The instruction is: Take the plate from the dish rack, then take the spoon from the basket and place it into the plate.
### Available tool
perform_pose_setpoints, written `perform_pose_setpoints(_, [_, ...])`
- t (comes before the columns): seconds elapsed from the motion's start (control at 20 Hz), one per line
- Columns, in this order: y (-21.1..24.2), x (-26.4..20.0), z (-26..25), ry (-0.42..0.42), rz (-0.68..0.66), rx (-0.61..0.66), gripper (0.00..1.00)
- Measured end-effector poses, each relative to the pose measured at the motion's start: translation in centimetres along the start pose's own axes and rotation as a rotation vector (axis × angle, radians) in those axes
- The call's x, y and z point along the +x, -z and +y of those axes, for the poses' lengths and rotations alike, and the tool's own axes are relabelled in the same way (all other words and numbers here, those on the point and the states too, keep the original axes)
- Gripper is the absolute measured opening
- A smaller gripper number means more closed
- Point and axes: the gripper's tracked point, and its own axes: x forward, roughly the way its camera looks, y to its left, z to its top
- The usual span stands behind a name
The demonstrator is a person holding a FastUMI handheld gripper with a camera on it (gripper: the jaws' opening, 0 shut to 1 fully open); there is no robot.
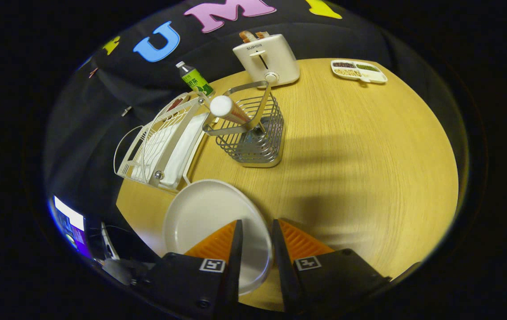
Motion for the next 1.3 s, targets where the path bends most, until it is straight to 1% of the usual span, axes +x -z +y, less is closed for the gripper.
perform_pose_setpoints(0.05, [-1.0, -0.6, -0.2, 0.011, -0.049, -0.037, 0.52])
perform_pose_setpoints(0.1, [-2.0, -1.1, 0.1, -0.001, -0.090, -0.085, 0.66])
perform_pose_setpoints(0.15, [-2.6, -1.6, -0.1, 0.009, -0.136, -0.146, 0.80])
perform_pose_setpoints(0.2, [-3.7, -2.4, -0.2, 0.023, -0.180, -0.192, 0.99])
perform_pose_setpoints(0.25, [-4.5, -3.1, -0.1, 0.023, -0.223, -0.221, 1.00])
perform_pose_setpoints(0.5, [-9.1, -5.0, 2.4, -0.026, -0.396, -0.275, 0.99])
perform_pose_setpoints(0.65, [-11.7, -5.4, 3.4, -0.037, -0.466, -0.312, 0.99])
perform_pose_setpoints(0.9, [-14.6, -3.3, 4.3, -0.060, -0.500, -0.326, 0.99])
perform_pose_setpoints(1.05, [-15.3, -1.5, 4.2, -0.054, -0.506, -0.372, 0.96])
perform_pose_setpoints(1.1, [-15.4, -0.9, 4.0, -0.050, -0.501, -0.385, 0.90])
perform_pose_setpoints(1.15, [-15.2, -0.5, 3.9, -0.049, -0.492, -0.388, 0.86])
perform_pose_setpoints(1.2, [-15.1, -0.2, 3.9, -0.051, -0.483, -0.388, 0.77])
perform_pose_setpoints(1.25, [-15.2, 0.1, 3.9, -0.050, -0.483, -0.393, 0.71])
perform_pose_setpoints(1.3, [-15.5, 0.3, 4.0, -0.052, -0.492, -0.404, 0.61])
